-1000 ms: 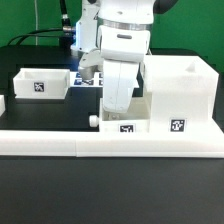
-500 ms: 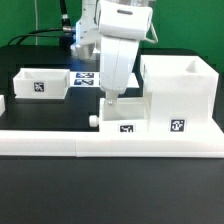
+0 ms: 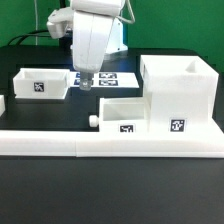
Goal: Assemble drawer
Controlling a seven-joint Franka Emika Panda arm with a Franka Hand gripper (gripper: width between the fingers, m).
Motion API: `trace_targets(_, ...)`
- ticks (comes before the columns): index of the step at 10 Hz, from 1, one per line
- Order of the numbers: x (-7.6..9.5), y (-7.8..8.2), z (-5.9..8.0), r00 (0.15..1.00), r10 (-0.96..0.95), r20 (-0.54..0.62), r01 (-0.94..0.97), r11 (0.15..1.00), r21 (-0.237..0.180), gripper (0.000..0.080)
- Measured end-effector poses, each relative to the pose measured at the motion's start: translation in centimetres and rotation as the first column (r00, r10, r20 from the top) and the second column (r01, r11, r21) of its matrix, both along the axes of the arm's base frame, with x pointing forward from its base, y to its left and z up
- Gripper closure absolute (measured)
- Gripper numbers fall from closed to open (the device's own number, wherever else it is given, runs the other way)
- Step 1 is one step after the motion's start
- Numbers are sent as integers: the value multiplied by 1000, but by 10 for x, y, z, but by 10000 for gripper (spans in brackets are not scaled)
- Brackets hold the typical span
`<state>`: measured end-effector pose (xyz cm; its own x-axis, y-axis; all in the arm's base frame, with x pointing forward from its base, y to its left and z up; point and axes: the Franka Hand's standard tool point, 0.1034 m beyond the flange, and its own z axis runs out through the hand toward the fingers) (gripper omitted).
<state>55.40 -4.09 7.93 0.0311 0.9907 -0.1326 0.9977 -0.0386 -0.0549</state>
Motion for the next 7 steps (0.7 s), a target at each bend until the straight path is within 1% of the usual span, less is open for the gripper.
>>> trace_targets(1,1,-4,-2,1000,28,-7,-28,1000,12,151)
trace_targets(2,8,-20,-6,999,52,-12,-51,996,71,151)
trace_targets(3,16,-32,-7,999,41,-11,-39,993,114,151)
trace_targets(4,25,-35,-8,999,33,-19,-30,991,129,151)
trace_targets(6,37,-34,-13,1000,-6,-21,10,983,181,151)
trace_targets(7,31,-27,-23,998,-44,-36,51,973,224,151)
